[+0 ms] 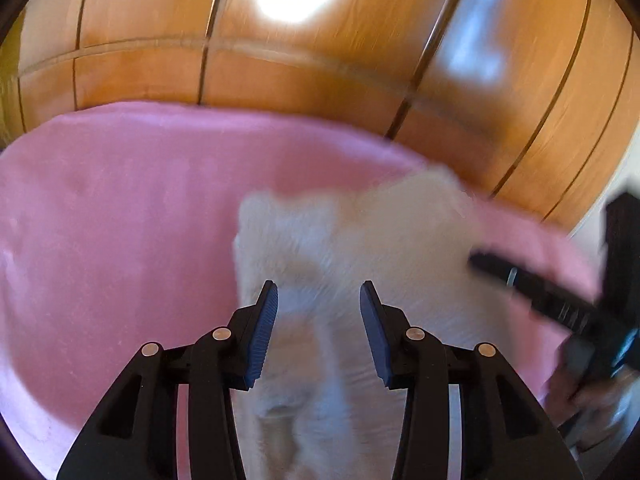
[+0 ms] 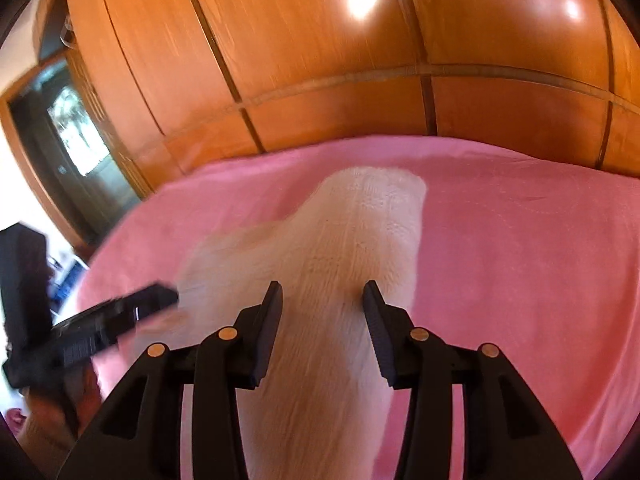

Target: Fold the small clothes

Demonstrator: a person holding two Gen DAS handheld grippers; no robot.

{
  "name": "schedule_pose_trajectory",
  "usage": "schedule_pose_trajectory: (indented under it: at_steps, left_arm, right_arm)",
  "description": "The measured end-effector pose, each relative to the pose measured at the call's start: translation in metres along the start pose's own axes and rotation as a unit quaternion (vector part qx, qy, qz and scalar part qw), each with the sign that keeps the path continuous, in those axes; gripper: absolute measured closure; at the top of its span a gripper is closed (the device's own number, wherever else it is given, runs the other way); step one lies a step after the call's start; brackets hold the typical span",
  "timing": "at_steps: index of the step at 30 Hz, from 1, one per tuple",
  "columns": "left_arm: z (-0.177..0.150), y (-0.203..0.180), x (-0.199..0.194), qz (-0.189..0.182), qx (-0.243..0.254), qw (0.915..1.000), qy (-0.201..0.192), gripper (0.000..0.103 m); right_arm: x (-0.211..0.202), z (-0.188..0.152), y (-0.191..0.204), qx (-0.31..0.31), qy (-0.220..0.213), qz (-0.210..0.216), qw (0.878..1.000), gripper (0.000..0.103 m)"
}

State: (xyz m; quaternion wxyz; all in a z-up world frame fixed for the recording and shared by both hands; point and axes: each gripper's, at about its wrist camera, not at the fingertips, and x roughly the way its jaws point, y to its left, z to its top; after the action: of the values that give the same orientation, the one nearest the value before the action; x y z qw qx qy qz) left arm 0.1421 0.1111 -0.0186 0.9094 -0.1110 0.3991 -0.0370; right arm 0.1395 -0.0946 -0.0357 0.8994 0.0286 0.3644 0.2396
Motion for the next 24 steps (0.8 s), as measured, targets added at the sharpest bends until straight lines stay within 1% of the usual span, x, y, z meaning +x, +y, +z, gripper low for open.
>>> schedule_pose_trajectory:
  at_steps: [1,2,3,4,7,8,9,10,11,12,13,15,17,24]
  left_arm:
    - [-0.008,0.004,0.010,0.010,0.005,0.9998,0.015,0.062]
    - [-0.013,0.005,0.016,0.017,0.007,0.9997,0.014,0.062]
    - [-0.018,0.008,0.015,0.026,0.017,0.9995,0.001,0.062]
    - [-0.019,0.009,0.013,0.027,0.019,0.9995,-0.002,0.062]
    - [-0.015,0.015,0.006,0.014,-0.012,0.9998,-0.002,0.062]
    - [-0.014,0.016,0.001,0.013,-0.015,0.9998,-0.007,0.062]
    - [-0.011,0.014,-0.003,0.018,-0.012,0.9997,-0.015,0.060]
    - [-0.011,0.010,-0.007,0.026,-0.006,0.9994,-0.021,0.046]
    - [-0.011,0.009,-0.012,0.036,-0.002,0.9989,-0.030,0.033]
    - [-0.011,0.008,-0.019,0.041,0.000,0.9984,-0.039,0.030]
    - [-0.012,0.009,-0.023,0.040,0.005,0.9982,-0.045,0.030]
    - [-0.012,0.008,-0.026,0.044,0.014,0.9978,-0.047,0.030]
    - [-0.013,0.008,-0.024,0.041,0.017,0.9980,-0.044,0.030]
    - [-0.016,0.010,-0.021,0.039,0.024,0.9983,-0.035,0.030]
  right_arm:
    - [0.015,-0.005,0.000,-0.012,0.013,-0.014,1.000,0.060]
    - [0.024,-0.008,0.000,-0.018,0.013,-0.019,1.000,0.060]
    - [0.027,-0.008,0.004,-0.024,0.007,-0.024,0.999,0.058]
    - [0.028,-0.009,0.007,-0.033,0.000,-0.029,0.999,0.057]
    - [0.018,-0.013,0.010,-0.039,-0.007,-0.031,0.999,0.056]
    - [0.017,-0.013,0.009,-0.036,-0.009,-0.028,0.999,0.055]
    - [0.014,-0.014,0.006,-0.029,-0.010,-0.022,0.999,0.051]
    - [0.011,-0.014,0.003,-0.021,-0.011,-0.016,1.000,0.047]
    - [0.011,-0.009,0.003,-0.014,-0.010,-0.011,1.000,0.033]
    - [0.007,-0.006,0.002,-0.004,-0.007,-0.007,1.000,0.015]
    - [0.005,-0.006,0.000,0.004,-0.004,-0.001,1.000,0.012]
    - [0.001,-0.007,-0.007,0.019,-0.002,0.014,1.000,0.013]
    - [-0.003,-0.011,-0.014,0.030,0.001,0.023,0.999,0.009]
    - [0.002,-0.010,-0.035,0.070,0.028,0.087,0.993,0.003]
